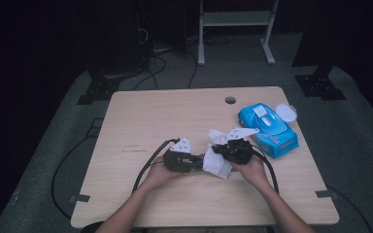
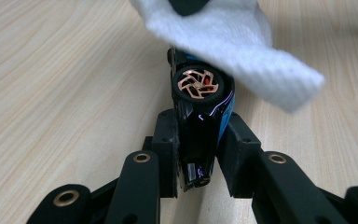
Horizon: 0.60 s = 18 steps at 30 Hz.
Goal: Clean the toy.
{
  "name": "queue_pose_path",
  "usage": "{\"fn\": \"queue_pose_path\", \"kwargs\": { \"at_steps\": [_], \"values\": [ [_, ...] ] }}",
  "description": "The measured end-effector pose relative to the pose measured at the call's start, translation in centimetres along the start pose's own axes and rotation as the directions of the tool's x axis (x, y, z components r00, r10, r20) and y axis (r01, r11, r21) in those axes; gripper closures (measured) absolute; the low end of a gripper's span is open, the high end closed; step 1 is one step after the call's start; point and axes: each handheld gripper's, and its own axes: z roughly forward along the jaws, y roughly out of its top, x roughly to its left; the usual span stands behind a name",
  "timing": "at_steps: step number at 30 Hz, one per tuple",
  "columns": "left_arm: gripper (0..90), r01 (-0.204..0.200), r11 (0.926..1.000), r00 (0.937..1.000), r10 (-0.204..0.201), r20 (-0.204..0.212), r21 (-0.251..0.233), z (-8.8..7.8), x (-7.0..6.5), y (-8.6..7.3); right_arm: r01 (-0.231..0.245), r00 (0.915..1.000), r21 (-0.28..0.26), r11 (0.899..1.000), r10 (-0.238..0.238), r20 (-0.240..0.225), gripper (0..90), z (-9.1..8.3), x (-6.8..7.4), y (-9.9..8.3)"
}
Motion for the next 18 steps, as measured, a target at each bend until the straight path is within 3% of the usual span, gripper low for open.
{"fn": "queue_pose_path", "kwargs": {
  "at_steps": [3, 4, 6, 8, 9, 11, 15, 16, 18],
  "values": [
    [69.8, -0.004, 1.0, 1.0, 0.004, -0.004, 0.003, 0.1, -0.1, 0.1, -0.016, 0.9999, -0.007, 1.0, 0.016, 0.0, 86.4, -0.1, -0.1, -0.1],
    [69.8, -0.004, 1.0, 1.0, 0.004, -0.004, 0.001, 0.1, -0.1, 0.1, -0.018, 0.9992, -0.015, 1.0, 0.017, -0.036, 86.4, 0.5, 0.7, 0.2],
    [69.8, -0.004, 1.0, 1.0, 0.004, -0.005, 0.002, 0.1, -0.1, 0.1, 0.006, 0.9986, -0.015, 1.0, -0.007, -0.052, 86.3, 1.2, 1.8, 0.5],
    [69.7, -0.008, 1.0, 0.9999, 0.008, -0.007, 0.002, 0.1, -0.1, 0.1, 0.017, 0.9938, -0.019, 1.0, -0.019, -0.109, 86.2, 2.1, 2.9, 0.9],
    [69.8, -0.01, 0.9999, 0.9999, 0.01, -0.009, 0.002, 0.1, -0.1, 0.1, 0.03, 0.9933, -0.014, 0.999, -0.031, -0.111, 86.2, 2.3, 3.2, 1.0],
    [69.9, -0.013, 0.9999, 0.9999, 0.013, -0.01, 0.003, 0.0, -0.1, 0.1, 0.066, 0.9931, -0.01, 0.998, -0.067, -0.096, 86.3, 2.3, 3.5, 1.0],
    [70.0, -0.011, 0.9999, 0.9999, 0.012, -0.011, 0.005, 0.0, -0.2, 0.1, 0.059, 0.9964, -0.009, 0.998, -0.059, -0.06, 86.3, 1.4, 2.4, 0.7],
    [70.0, -0.016, 0.9999, 0.9998, 0.016, -0.011, 0.006, 0.0, -0.2, 0.1, 0.069, 0.9975, 0.007, 0.998, -0.07, 0.015, 86.3, 0.1, 1.2, 0.2],
    [70.0, -0.021, 0.9998, 0.9997, 0.021, -0.011, 0.007, 0.0, -0.1, 0.1, 0.066, 0.9953, 0.008, 0.998, -0.067, 0.07, 86.3, -0.9, 0.1, -0.3]
  ]
}}
